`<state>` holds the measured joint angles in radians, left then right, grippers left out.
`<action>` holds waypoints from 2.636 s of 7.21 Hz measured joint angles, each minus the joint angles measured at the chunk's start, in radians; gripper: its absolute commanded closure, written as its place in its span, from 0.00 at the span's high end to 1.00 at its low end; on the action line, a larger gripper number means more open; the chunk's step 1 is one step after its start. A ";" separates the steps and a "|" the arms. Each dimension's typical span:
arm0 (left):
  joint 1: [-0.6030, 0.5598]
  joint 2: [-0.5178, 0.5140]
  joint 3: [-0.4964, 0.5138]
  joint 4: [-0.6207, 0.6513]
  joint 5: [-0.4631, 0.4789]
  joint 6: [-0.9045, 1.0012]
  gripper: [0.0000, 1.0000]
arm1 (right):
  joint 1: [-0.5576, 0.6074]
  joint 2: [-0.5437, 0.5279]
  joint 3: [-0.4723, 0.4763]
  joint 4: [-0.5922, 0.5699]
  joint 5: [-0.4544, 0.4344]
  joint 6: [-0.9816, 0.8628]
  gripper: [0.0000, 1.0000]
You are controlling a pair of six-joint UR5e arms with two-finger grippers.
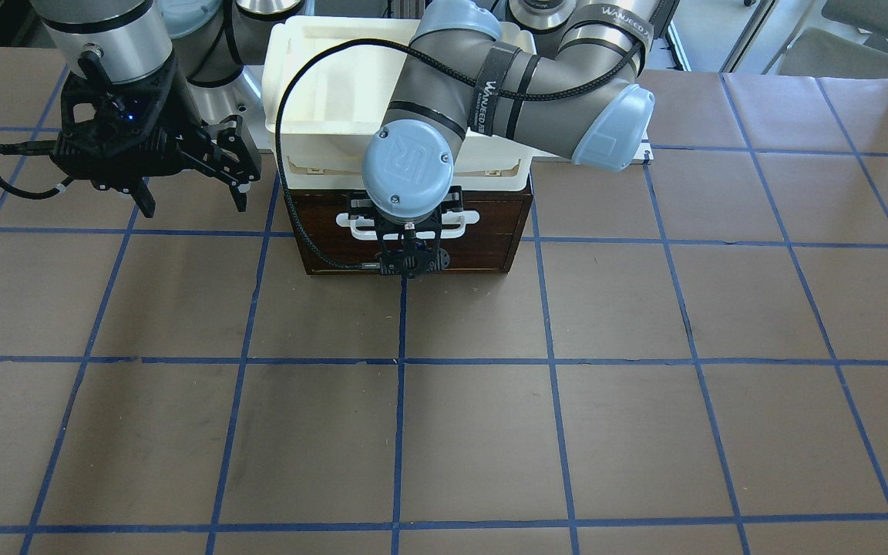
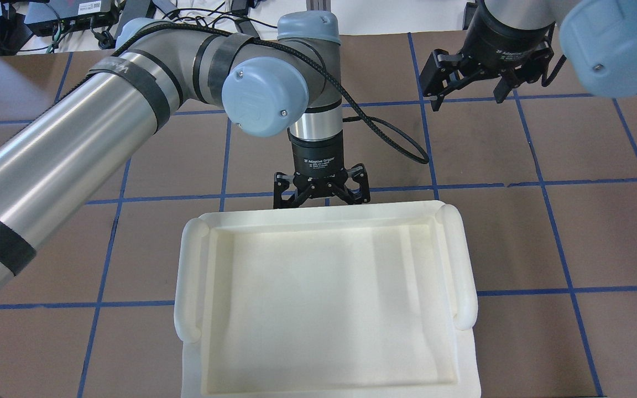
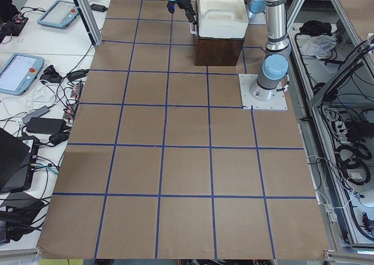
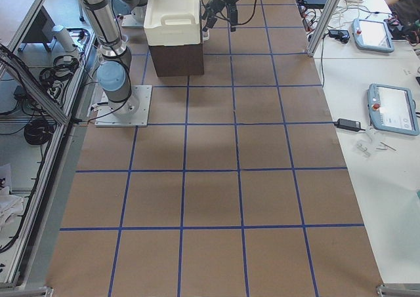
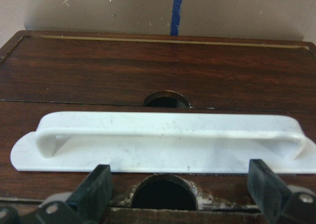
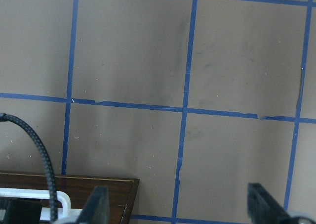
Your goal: Put scissors in drawer and close it
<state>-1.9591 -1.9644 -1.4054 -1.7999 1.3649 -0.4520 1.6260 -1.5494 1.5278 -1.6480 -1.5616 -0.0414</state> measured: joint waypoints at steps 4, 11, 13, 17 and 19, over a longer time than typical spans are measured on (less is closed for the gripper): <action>0.026 0.153 0.033 0.072 0.163 -0.009 1.00 | 0.000 0.000 0.000 -0.001 0.000 0.000 1.00; 0.135 0.383 -0.106 0.269 0.248 0.201 1.00 | -0.001 0.000 0.000 -0.003 0.000 0.000 1.00; 0.238 0.417 -0.112 0.277 0.253 0.409 1.00 | -0.001 0.000 0.000 -0.003 0.000 0.000 1.00; 0.334 0.462 -0.114 0.228 0.222 0.470 1.00 | -0.001 0.000 0.000 -0.003 0.001 0.000 1.00; 0.344 0.463 -0.114 0.206 0.183 0.485 1.00 | 0.000 0.000 0.000 -0.004 0.001 0.000 1.00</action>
<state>-1.6147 -1.5015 -1.5192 -1.5939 1.5475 0.0333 1.6259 -1.5493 1.5278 -1.6517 -1.5609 -0.0417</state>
